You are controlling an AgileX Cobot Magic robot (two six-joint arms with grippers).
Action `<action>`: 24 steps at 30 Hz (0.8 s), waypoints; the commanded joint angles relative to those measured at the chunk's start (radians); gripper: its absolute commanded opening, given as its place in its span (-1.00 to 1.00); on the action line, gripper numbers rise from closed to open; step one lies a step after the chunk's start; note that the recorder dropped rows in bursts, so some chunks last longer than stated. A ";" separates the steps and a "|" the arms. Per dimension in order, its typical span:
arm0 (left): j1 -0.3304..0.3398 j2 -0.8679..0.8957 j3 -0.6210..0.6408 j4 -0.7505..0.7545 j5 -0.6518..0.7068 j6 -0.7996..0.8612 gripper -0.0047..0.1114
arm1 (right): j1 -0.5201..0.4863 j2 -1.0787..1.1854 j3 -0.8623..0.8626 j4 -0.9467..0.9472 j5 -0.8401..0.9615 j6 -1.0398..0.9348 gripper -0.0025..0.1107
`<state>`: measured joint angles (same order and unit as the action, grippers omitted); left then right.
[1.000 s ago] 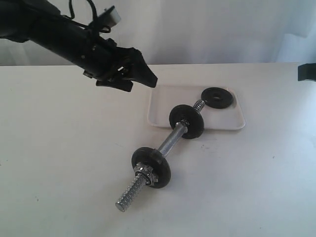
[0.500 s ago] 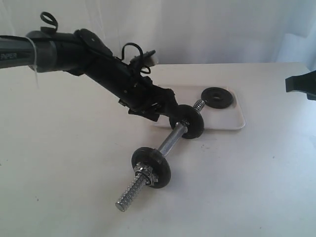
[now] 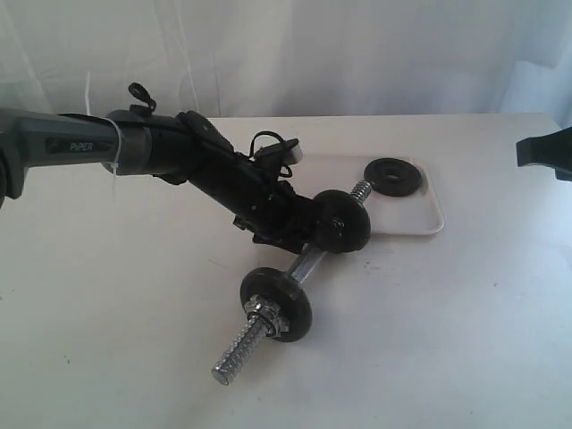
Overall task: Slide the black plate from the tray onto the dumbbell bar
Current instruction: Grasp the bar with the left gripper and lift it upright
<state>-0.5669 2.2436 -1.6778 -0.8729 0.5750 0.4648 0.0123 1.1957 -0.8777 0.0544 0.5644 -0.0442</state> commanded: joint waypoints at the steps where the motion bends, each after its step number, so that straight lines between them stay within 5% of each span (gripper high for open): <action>1: -0.004 -0.004 -0.022 -0.024 0.089 0.005 0.35 | -0.001 0.000 -0.007 0.000 -0.013 -0.006 -0.96; 14: -0.009 -0.002 -0.022 -0.014 0.113 0.003 0.21 | -0.001 0.000 -0.007 0.000 -0.013 -0.006 -0.96; 24: -0.055 -0.002 -0.022 0.075 -0.003 -0.078 0.22 | -0.001 0.000 -0.007 0.001 -0.014 -0.006 -0.96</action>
<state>-0.6174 2.2436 -1.6953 -0.8093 0.5770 0.4109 0.0123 1.1957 -0.8777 0.0544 0.5644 -0.0442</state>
